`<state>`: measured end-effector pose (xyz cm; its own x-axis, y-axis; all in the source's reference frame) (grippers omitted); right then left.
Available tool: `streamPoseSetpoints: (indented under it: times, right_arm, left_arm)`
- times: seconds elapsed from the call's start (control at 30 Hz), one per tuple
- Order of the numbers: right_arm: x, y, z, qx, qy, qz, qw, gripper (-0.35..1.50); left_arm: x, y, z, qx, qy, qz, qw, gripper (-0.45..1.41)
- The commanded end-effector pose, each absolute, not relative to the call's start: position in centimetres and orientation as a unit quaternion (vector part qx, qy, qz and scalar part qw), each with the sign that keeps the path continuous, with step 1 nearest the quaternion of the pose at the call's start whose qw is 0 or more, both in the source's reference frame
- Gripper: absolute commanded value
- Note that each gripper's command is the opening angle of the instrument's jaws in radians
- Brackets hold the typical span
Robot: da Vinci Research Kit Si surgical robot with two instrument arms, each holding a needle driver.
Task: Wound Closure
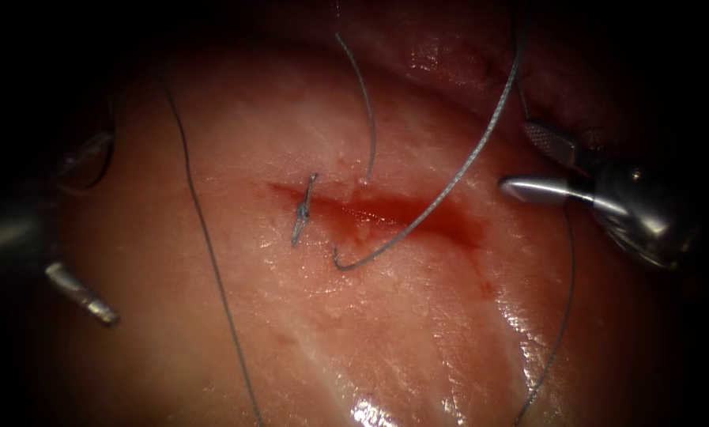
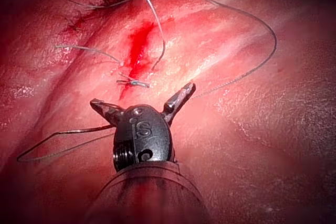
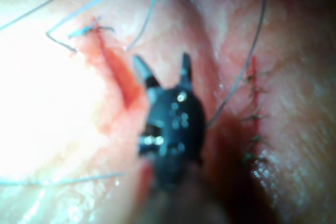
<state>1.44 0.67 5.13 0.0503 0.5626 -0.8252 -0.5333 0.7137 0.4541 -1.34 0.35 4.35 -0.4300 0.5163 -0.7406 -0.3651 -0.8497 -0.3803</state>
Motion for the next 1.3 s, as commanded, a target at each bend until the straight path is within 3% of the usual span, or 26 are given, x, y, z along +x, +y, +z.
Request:
streamPoseSetpoints:
  times: [0.03,0.23,0.4,0.57,0.73,0.83,0.93,1.1,1.3]
  right_arm:
    - [1.52,0.6,5.2,0.015,0.577,0.378,0.724,1.48]
    - [1.59,0.6,5.2,0.021,0.576,0.373,0.727,1.48]
    - [1.63,0.6,5.2,0.021,0.578,0.368,0.728,1.48]
    - [1.66,0.6,5.2,0.024,0.577,0.365,0.730,1.48]
    - [1.65,0.5,5.2,0.026,0.578,0.361,0.732,1.48]
    - [1.61,0.4,5.3,0.030,0.571,0.352,0.741,1.46]
    - [1.64,0.4,5.4,0.029,0.568,0.350,0.744,1.46]
    - [1.70,0.3,5.4,0.029,0.566,0.349,0.747,1.46]
    - [1.71,0.3,5.4,0.029,0.565,0.348,0.748,1.46]
  left_arm:
    - [-1.45,0.3,4.4,-0.469,-0.085,0.842,0.255,1.26]
    - [-1.78,0.4,4.5,-0.443,-0.075,0.872,0.194,1.16]
    - [-1.54,0.5,4.6,-0.334,-0.059,0.925,0.170,1.15]
    - [-1.40,0.6,4.7,-0.360,-0.054,0.913,0.182,1.13]
    - [-2.05,0.7,4.5,-0.479,-0.140,0.840,0.211,1.10]
    - [-2.97,0.9,4.3,-0.550,-0.241,0.763,0.240,1.06]
    - [-3.47,1.1,4.4,-0.565,-0.276,0.736,0.250,1.05]
    - [-3.74,1.3,4.6,-0.556,-0.253,0.745,0.268,1.05]
    - [-3.65,1.5,4.8,-0.543,-0.237,0.753,0.284,1.06]
